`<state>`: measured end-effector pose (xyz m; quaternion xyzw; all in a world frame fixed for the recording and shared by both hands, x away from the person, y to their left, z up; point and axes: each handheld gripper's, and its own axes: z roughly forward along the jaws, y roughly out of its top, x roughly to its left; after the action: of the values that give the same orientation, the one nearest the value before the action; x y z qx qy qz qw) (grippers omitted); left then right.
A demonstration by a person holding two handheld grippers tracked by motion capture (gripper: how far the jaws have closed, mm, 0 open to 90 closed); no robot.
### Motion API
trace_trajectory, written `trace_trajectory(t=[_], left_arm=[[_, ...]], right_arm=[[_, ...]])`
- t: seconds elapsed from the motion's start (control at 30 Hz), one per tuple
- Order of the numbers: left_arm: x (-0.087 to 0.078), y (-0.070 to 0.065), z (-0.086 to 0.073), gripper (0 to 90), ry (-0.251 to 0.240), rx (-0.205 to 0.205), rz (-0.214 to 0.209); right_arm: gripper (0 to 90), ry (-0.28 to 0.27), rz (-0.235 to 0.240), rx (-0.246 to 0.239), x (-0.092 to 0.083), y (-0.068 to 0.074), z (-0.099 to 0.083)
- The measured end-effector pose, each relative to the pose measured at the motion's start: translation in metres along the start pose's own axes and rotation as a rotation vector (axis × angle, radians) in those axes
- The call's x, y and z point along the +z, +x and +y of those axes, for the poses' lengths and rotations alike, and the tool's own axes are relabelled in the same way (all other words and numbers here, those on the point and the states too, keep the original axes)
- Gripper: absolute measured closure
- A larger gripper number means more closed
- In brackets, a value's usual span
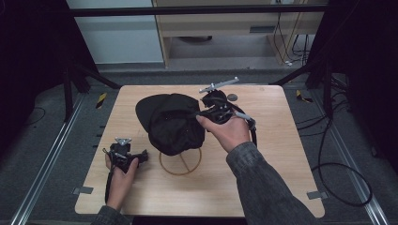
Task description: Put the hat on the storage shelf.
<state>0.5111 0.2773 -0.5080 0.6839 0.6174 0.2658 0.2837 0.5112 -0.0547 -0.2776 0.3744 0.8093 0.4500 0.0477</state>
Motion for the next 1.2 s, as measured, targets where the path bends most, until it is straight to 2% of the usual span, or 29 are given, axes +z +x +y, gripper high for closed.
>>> trace_trajectory(t=[0.23, 0.77, 1.2], left_arm=[[0.0, 0.0, 0.0, 0.0, 0.0, 0.0, 0.0], [0.0, 0.0, 0.0, 0.0, 0.0, 0.0, 0.0], [0.0, 0.0, 0.0, 0.0, 0.001, 0.001, 0.0]], right_arm=[[82.2, 0.002, -0.001, 0.004, 0.003, 0.0, 0.001], [75.6, 0.018, -0.039, -0.041, 0.009, 0.007, 0.006], [63.2, 0.032, -0.043, -0.044, 0.014, 0.011, 0.007]])
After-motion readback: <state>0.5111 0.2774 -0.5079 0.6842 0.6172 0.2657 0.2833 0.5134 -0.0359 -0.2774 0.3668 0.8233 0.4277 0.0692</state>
